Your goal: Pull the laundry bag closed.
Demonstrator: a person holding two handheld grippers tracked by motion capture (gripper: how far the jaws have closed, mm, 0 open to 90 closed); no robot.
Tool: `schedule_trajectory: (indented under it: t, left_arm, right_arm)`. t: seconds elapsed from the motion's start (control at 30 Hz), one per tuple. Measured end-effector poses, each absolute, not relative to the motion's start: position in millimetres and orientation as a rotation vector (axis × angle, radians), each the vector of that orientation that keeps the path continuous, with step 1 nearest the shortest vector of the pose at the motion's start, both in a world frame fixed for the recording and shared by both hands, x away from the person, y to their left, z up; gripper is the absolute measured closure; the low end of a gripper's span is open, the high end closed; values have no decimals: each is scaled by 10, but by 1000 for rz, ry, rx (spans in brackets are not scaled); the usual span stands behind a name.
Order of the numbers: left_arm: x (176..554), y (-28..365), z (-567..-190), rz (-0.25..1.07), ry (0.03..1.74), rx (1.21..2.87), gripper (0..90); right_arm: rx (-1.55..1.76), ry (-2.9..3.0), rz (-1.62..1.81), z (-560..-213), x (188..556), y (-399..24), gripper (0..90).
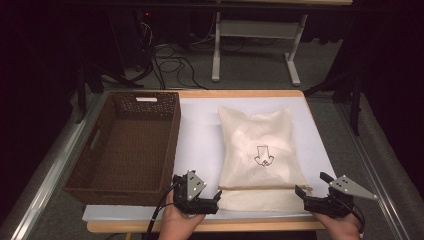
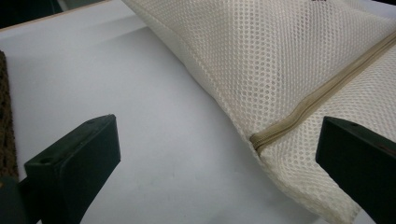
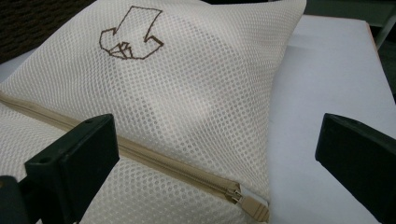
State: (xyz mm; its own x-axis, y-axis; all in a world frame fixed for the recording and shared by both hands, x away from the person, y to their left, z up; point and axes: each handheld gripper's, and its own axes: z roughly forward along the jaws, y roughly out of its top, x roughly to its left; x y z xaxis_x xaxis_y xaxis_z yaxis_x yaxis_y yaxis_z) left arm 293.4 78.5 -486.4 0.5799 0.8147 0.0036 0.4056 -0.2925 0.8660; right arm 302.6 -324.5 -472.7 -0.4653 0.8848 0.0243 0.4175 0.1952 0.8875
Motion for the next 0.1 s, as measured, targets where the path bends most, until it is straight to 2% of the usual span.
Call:
schedule_trajectory:
  t: [0.1]
  left_arm:
    - [2934, 778, -4865, 579, 977, 1907, 6]
  right_arm:
    - [1213, 1966, 1228, -4716, 3018, -3259, 0]
